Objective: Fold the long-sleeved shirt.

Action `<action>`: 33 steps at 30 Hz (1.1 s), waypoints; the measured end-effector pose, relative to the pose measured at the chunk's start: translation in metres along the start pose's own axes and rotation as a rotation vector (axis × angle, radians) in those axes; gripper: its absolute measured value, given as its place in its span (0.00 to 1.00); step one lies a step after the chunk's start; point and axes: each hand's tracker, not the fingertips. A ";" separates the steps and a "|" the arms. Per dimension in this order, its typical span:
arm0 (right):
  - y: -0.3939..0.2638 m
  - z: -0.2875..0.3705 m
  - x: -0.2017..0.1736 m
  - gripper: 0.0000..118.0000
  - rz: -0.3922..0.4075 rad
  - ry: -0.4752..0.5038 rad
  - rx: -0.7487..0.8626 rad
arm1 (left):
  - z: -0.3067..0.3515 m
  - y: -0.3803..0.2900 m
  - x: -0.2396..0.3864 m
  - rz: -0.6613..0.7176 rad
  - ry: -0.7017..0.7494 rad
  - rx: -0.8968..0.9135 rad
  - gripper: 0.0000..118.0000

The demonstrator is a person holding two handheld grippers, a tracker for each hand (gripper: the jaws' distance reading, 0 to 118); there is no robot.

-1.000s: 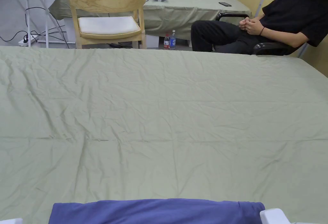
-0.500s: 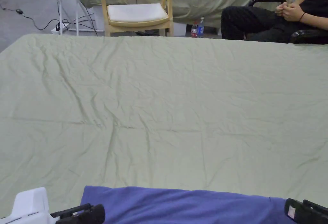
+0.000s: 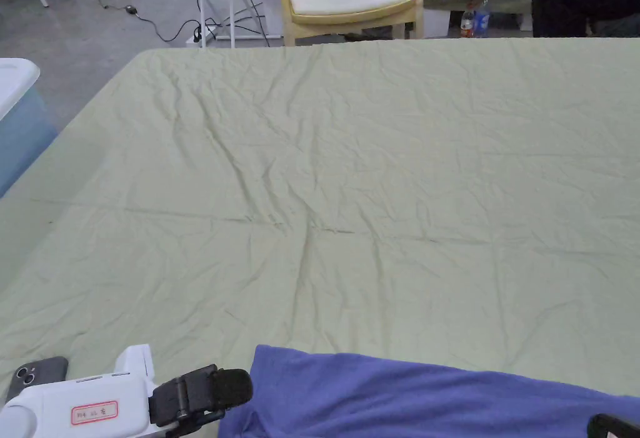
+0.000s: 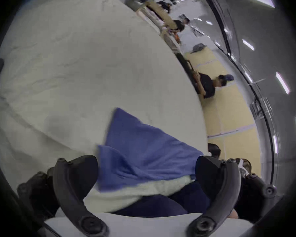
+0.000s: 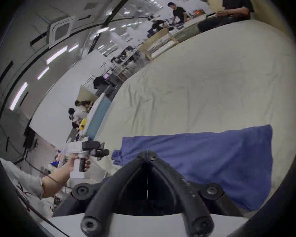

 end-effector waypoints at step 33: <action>0.013 -0.042 -0.029 0.02 0.016 0.055 -0.052 | -0.020 0.029 0.079 -0.116 -0.112 -0.018 0.08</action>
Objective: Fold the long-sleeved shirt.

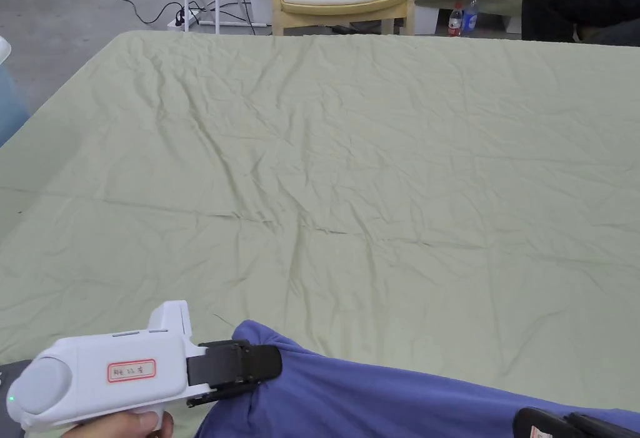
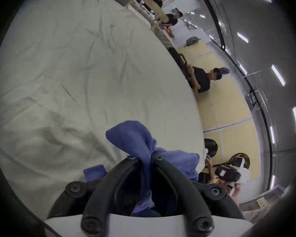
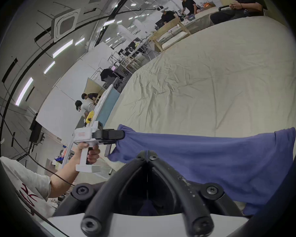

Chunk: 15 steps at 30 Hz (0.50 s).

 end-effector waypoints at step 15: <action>0.033 -0.024 -0.041 0.02 0.111 -0.047 0.070 | 0.102 0.060 -0.040 0.109 0.164 0.185 0.08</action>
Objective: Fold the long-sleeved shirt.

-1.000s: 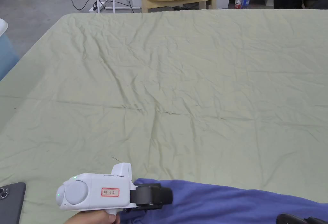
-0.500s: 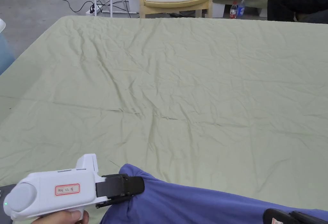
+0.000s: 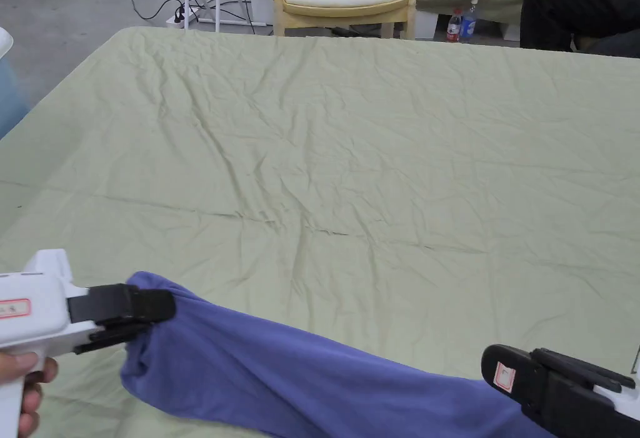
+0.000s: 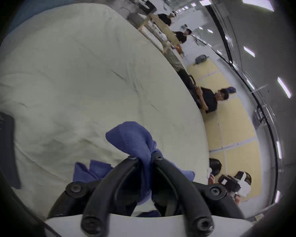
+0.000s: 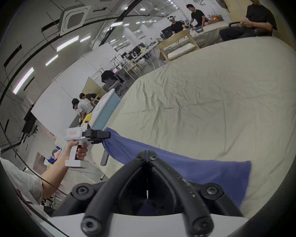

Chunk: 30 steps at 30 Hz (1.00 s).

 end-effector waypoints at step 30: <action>-0.047 0.102 0.012 0.02 -0.067 -0.087 0.122 | -0.194 -0.171 0.227 0.066 0.104 -0.242 0.60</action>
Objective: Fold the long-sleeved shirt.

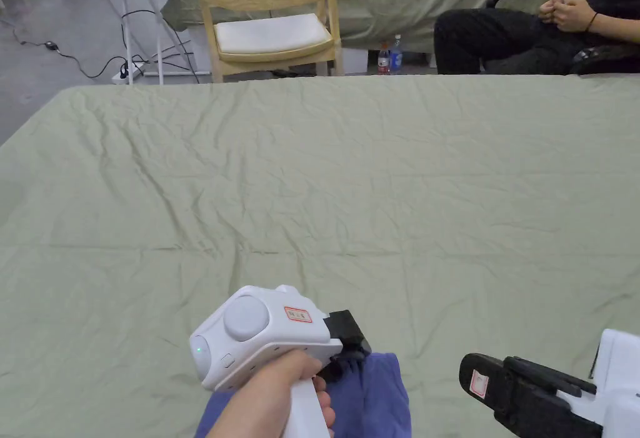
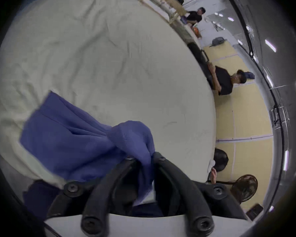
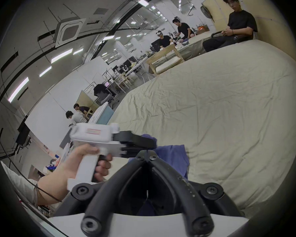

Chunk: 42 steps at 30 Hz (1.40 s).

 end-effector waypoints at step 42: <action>0.013 -0.048 0.022 0.02 -0.213 -0.239 -0.128 | 0.077 -0.036 -0.055 -0.279 -0.110 -0.055 0.02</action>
